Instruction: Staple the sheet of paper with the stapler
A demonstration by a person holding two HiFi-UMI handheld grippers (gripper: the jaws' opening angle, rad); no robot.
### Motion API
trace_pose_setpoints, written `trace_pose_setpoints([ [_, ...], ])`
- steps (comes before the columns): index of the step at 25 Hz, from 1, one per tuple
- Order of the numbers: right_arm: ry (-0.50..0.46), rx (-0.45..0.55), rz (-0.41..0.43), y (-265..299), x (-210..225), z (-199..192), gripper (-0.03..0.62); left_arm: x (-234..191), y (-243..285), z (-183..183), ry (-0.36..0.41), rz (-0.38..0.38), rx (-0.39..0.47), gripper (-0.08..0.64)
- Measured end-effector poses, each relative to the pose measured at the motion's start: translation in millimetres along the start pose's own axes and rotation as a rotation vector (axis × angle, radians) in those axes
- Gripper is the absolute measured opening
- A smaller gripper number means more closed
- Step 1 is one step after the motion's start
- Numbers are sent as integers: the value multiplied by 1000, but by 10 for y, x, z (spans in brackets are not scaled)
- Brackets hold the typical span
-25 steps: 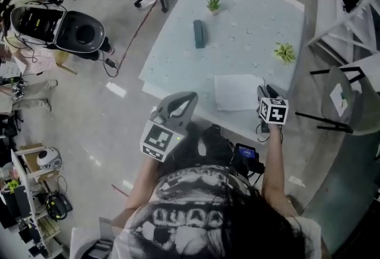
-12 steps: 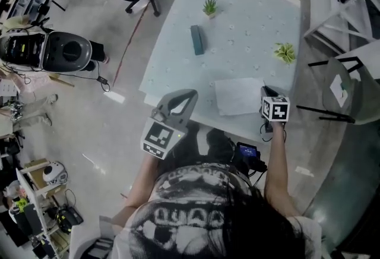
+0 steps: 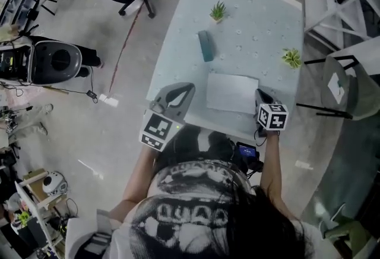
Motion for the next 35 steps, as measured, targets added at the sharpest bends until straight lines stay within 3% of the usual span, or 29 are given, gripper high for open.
trace_pose_setpoints([
  [10,-118,60,76,258,-629,358,3,-447,-48,-255,8,-36,-24,-8],
  [25,-24,32,136,602,-709,679,2,-667,-174,-396,1,-48,-18,-8],
  [35,16,32,129,747,-606,873,3,-747,-202,-425,-9,-40,-15,-8],
])
Point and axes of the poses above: the fingertips, and each gripper's own axes: y forward along the fingers, x to its right, z out of its top, the point moved 7 cm from there along -y, backward along the fingers, and after that the axes turned 11 degrees about -x, right-handed, at the moved point
